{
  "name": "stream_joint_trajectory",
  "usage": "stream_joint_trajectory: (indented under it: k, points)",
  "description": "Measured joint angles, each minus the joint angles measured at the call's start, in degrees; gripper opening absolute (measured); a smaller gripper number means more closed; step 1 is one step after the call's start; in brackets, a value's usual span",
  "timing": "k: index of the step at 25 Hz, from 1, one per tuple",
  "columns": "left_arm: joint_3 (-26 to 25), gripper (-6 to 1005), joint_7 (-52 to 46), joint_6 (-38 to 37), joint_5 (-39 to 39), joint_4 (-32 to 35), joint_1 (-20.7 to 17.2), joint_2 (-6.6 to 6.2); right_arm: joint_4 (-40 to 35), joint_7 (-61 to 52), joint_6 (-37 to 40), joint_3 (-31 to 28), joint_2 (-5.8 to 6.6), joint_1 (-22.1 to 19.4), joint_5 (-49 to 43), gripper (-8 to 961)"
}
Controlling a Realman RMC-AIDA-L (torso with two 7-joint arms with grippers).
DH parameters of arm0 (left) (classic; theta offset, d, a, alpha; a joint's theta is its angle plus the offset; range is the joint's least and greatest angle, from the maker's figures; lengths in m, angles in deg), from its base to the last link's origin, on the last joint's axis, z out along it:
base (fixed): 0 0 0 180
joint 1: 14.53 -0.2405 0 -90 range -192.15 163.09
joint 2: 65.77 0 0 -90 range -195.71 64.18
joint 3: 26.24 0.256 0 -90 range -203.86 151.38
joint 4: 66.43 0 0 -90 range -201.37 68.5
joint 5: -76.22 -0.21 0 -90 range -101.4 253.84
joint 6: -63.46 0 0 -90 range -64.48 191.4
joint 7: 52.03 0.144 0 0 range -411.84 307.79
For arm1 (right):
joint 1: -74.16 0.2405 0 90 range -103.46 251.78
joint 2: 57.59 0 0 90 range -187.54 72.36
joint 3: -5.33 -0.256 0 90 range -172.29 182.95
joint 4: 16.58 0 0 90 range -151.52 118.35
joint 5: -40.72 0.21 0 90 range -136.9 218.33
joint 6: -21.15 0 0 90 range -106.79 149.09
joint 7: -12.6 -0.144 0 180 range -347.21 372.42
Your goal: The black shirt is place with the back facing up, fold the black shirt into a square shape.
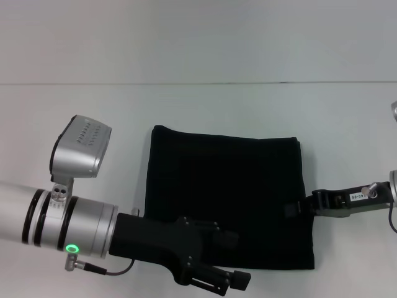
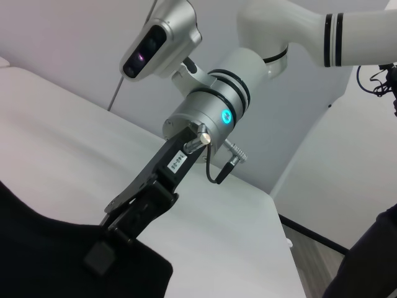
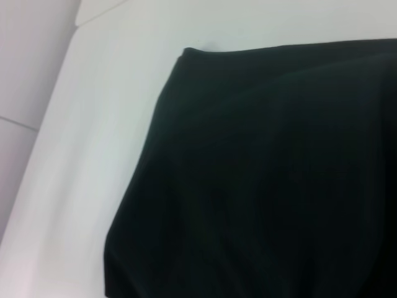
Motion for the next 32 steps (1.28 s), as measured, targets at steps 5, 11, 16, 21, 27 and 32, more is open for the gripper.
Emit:
stream_joint_trajectory:
  k: [5, 11, 16, 21, 27, 32]
  points:
    - [-0.2, 892, -0.1, 0.0, 0.3, -0.1, 0.3, 0.0, -1.5, 1.0, 2.6, -0.6, 0.08, -0.3, 0.2, 65]
    - [-0.3, 892, -1.3, 0.0, 0.3, 0.0, 0.5, 0.02, -3.6, 1.2, 5.4, -0.7, 0.3, -0.4, 0.3, 66]
    - [-0.3, 892, -2.1, 0.6, 0.3, 0.0, 0.5, 0.14, -4.4, 1.2, 6.8, -0.8, 0.62, -0.5, 0.3, 63]
    - [-0.3, 893, -2.9, 1.0, 0.3, 0.0, 0.6, 0.18, -5.4, 1.3, 7.8, -0.9, 0.87, -0.5, 0.3, 61]
    - [-0.4, 893, -3.3, 1.2, 0.3, 0.0, 0.9, 0.1, -6.2, 2.6, 9.6, -2.7, 0.99, -0.4, 0.4, 61]
    - [-0.4, 893, -3.3, 1.3, 0.3, 0.0, 1.2, 0.02, -8.0, 3.0, 11.5, -2.9, 1.01, -0.3, 1.8, 61]
